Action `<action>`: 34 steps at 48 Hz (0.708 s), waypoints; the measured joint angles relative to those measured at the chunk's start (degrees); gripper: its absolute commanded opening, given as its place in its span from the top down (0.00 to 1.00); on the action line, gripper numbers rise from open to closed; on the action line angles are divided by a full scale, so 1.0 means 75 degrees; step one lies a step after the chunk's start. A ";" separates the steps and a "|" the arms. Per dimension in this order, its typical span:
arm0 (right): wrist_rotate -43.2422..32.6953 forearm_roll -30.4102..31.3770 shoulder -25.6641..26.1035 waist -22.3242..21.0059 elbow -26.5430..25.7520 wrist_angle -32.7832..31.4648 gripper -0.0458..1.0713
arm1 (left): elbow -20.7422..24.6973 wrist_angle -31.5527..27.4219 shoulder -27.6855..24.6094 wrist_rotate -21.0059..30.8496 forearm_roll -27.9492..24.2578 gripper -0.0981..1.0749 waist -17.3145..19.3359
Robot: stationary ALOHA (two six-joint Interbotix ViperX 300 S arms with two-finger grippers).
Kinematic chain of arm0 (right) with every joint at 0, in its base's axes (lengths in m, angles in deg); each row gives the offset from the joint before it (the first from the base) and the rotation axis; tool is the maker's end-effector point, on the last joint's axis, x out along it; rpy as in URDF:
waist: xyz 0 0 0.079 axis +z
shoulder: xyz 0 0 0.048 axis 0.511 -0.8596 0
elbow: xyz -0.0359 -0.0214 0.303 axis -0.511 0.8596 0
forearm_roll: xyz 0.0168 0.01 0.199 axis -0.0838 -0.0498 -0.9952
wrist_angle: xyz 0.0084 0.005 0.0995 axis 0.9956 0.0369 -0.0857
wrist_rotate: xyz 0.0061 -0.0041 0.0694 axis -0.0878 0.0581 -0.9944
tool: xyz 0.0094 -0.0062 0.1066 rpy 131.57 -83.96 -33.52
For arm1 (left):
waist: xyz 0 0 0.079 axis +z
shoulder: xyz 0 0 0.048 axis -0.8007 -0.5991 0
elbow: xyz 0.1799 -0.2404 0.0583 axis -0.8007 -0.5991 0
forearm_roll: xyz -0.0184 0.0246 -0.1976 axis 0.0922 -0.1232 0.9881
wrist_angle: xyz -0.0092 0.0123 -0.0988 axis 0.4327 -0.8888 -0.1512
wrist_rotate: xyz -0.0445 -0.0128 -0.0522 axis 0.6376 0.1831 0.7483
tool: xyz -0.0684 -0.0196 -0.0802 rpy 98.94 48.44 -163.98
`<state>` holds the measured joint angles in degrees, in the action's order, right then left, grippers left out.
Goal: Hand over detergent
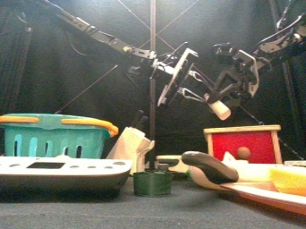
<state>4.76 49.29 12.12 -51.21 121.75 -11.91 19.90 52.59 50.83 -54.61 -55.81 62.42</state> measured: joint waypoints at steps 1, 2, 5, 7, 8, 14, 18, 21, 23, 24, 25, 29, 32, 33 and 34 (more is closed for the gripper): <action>0.0000 0.0000 0.0000 0.0000 0.0000 0.0000 0.35 | 0.0000 0.0000 0.0000 0.0000 0.0000 0.43 0.0000; 0.0000 0.0000 0.0000 0.0000 0.0012 0.0000 0.35 | 0.0000 0.0000 -0.0012 0.0000 -0.0012 0.42 0.0000; 0.0000 0.0000 0.0000 -0.0012 0.0000 -0.0023 0.36 | 0.0000 0.0012 -0.0012 0.0000 -0.0059 0.41 0.0012; 0.0000 0.0000 0.0000 0.0000 0.0000 -0.0012 0.36 | 0.0000 0.0035 -0.0012 0.0000 -0.0141 0.39 0.0000; 0.0000 0.0000 0.0000 0.0000 0.0012 -0.0012 0.36 | -0.0012 0.0035 -0.0012 0.0000 -0.0176 0.37 0.0000; 0.0023 0.0023 0.0012 -0.0012 0.0000 -0.0023 0.36 | 0.0000 0.0047 -0.0012 0.0000 -0.0434 0.26 0.0000; 0.0000 0.0035 0.0000 -0.0012 0.0023 -0.0023 0.36 | 0.0000 0.0117 -0.0012 0.0000 -0.0504 0.17 0.0012; 0.0000 0.0035 0.0000 -0.0012 0.0035 -0.0035 0.36 | 0.0000 0.0223 0.0000 0.0012 -0.0516 0.12 0.0023; 0.0000 0.0047 0.0000 -0.0012 0.0047 -0.0023 0.36 | 0.0000 0.0293 -0.0012 0.0000 -0.0516 0.09 0.0023; 0.0000 0.0047 0.0000 -0.0012 0.0059 -0.0023 0.36 | 0.0000 0.0340 -0.0012 0.0000 -0.0516 0.08 0.0023; 0.0000 0.0047 0.0000 -0.0012 0.0070 -0.0023 0.36 | 0.0000 0.0387 -0.0012 0.0000 -0.0527 0.07 0.0035; 0.0000 0.0082 0.0000 -0.0012 0.0094 -0.0023 0.36 | 0.0000 0.0609 -0.0012 0.0000 -0.0527 0.05 0.0035; -0.0012 0.0082 0.0000 -0.0012 0.0105 -0.0023 0.36 | -0.0023 0.0738 0.0000 0.0012 -0.0527 0.05 0.0035; 0.0000 0.0082 0.0000 -0.0012 0.0117 -0.0023 0.36 | -0.0035 0.0773 -0.0012 0.0000 -0.0527 0.05 0.0035; 0.0000 0.0082 0.0000 -0.0012 0.0117 -0.0023 0.36 | -0.0047 0.0797 0.0000 0.0012 -0.0527 0.05 0.0035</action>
<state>4.76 49.91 12.12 -51.30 122.63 -12.08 19.55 58.56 50.83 -54.52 -59.77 62.69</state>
